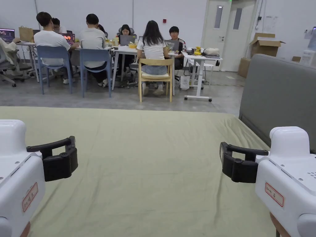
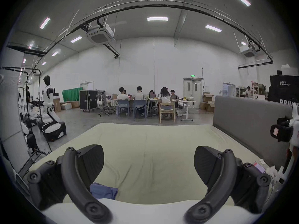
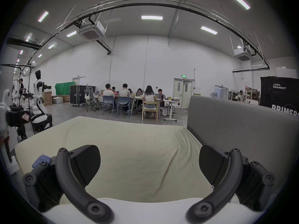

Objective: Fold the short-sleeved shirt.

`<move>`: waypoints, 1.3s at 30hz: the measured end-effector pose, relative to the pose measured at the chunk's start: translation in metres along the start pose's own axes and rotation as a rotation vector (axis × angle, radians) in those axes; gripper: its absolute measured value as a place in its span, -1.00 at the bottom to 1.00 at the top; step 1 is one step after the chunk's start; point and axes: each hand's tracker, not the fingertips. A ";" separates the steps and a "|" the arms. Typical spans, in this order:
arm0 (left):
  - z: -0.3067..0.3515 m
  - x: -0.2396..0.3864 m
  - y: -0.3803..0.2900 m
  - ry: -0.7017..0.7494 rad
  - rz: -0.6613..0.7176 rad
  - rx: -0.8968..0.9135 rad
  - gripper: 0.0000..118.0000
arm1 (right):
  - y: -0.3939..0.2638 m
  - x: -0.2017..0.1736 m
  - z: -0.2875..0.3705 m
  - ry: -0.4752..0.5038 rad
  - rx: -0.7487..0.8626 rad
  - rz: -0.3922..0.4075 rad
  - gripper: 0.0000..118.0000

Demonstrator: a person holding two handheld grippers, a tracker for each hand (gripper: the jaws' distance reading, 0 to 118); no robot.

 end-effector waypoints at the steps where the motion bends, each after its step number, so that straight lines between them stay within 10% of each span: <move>1: 0.000 0.000 0.000 -0.005 0.003 0.001 0.98 | 0.000 0.001 0.000 -0.001 0.000 -0.005 1.00; 39: -0.002 0.002 -0.005 -0.013 0.018 -0.003 0.98 | -0.004 0.001 0.000 -0.015 0.014 -0.001 1.00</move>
